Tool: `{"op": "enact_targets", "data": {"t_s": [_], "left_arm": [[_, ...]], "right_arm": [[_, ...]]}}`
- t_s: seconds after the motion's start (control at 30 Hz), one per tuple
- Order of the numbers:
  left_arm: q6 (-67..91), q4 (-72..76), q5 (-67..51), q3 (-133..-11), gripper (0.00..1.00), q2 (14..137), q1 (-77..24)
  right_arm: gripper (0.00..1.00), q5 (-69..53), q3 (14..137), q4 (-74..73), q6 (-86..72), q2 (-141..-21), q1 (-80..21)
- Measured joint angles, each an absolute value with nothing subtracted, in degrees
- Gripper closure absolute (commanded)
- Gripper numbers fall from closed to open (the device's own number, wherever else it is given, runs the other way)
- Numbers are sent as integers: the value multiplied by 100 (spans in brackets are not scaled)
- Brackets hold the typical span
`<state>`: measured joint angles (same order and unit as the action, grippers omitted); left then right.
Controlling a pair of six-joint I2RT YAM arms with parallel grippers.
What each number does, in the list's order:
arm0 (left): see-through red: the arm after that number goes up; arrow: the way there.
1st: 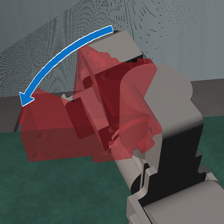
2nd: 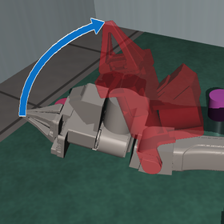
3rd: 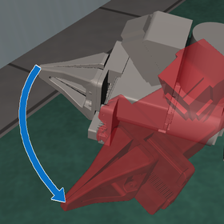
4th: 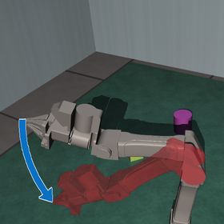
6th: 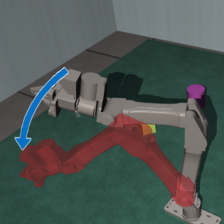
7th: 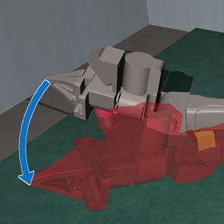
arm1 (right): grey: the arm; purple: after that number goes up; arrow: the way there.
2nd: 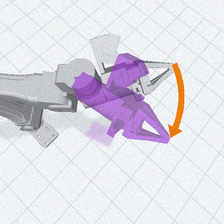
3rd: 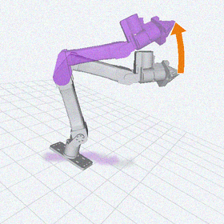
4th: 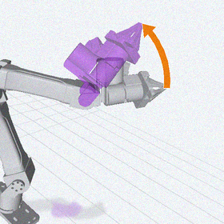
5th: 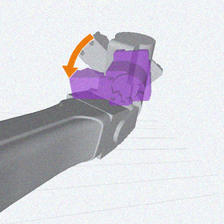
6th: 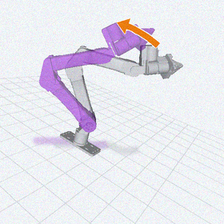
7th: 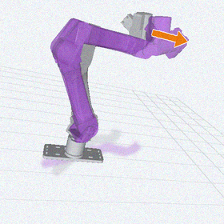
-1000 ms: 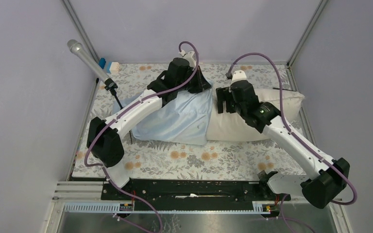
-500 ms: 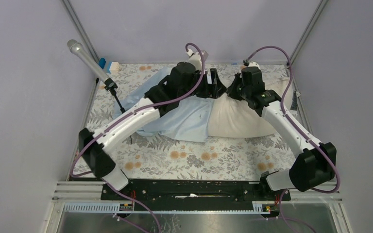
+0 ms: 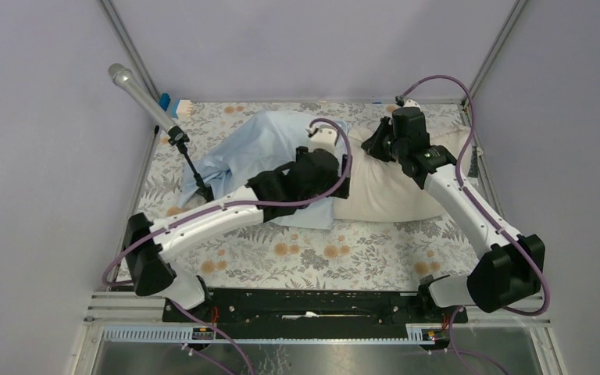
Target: Put the pillow into the pillowcase
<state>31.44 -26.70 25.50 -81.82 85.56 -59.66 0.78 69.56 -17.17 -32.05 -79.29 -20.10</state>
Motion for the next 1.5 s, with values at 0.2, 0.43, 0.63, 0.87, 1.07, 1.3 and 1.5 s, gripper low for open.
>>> {"op": "enact_targets", "data": {"t_s": [0.2, 0.43, 0.63, 0.87, 1.07, 1.3, 1.5], "left_arm": [[3183, -2906, 3205, -8259, 27, 9227, -6237], [3002, -3151, 3854, -8696, 77, 9417, -6235], [2600, -3472, 3691, -9745, 95, 9443, -6289], [1984, -3924, 2766, -11518, 100, 9966, -6445], [1706, -4278, 1317, -13312, 100, 10792, -6228], [2906, -2849, -1046, -12121, 99, 10604, -5199], [3546, -2464, -2235, -11935, 53, 11439, -4571]], "right_arm": [[100, -38, 6945, -1874, -3223, -7725, -2008], [100, -97, 6860, -2086, -3223, -7400, -2008], [100, -58, 6827, -2340, -3183, -7120, -2008], [100, 436, 7157, -3011, -3173, -6980, -2357], [100, 1249, 7789, -3498, -3218, -6803, -2971], [100, 773, 6943, -2812, -3618, -6718, -2080], [100, 233, 6193, -1531, -3968, -7688, -1317]]}}
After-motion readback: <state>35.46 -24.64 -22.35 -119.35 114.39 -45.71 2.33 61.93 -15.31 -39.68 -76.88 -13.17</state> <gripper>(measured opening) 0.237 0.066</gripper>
